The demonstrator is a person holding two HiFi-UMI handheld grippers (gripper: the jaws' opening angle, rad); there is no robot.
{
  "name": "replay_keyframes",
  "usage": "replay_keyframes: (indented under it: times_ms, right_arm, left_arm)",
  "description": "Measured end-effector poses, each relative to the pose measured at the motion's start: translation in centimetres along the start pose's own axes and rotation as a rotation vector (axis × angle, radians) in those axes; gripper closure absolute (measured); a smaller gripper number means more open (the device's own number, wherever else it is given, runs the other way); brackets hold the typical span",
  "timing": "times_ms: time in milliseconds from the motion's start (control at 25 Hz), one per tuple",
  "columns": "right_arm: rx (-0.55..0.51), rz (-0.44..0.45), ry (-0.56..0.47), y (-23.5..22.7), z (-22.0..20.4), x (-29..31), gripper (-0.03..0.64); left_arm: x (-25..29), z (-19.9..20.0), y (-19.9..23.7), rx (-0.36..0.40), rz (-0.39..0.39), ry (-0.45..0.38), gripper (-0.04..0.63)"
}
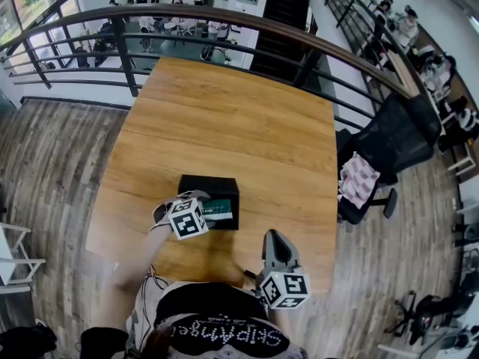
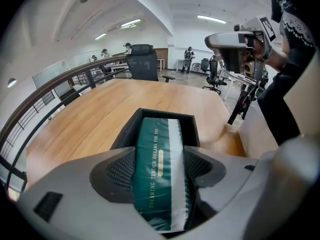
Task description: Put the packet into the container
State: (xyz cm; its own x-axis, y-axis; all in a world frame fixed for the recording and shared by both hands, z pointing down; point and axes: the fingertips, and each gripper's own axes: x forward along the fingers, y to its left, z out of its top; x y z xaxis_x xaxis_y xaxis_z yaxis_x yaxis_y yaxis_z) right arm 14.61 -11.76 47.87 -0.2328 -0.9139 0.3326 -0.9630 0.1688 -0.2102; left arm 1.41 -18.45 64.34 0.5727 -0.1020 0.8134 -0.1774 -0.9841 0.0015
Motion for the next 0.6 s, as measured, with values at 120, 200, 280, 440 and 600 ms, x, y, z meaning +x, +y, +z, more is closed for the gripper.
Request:
replay_keyframes:
  times_ms: [120, 200, 280, 440, 600]
  right_arm:
    - [0.001, 0.000, 0.000, 0.13, -0.06, 0.11, 0.578]
    - [0.004, 0.002, 0.004, 0.19, -0.13, 0.27, 0.579]
    - [0.007, 0.006, 0.007, 0.31, -0.11, 0.38, 0.579]
    - [0.009, 0.009, 0.007, 0.54, -0.07, 0.28, 0.579]
    - [0.011, 0.002, 0.010, 0.36, -0.20, 0.08, 0.580]
  left_arm:
    - [0.24, -0.04, 0.32, -0.001, -0.006, 0.004, 0.264]
    - [0.42, 0.05, 0.74, -0.008, -0.007, -0.008, 0.264]
    - [0.54, 0.00, 0.92, -0.018, -0.012, -0.011, 0.264]
    - [0.45, -0.07, 0.75, -0.031, -0.023, -0.014, 0.262]
    - [0.60, -0.03, 0.92, -0.032, -0.016, -0.012, 0.262]
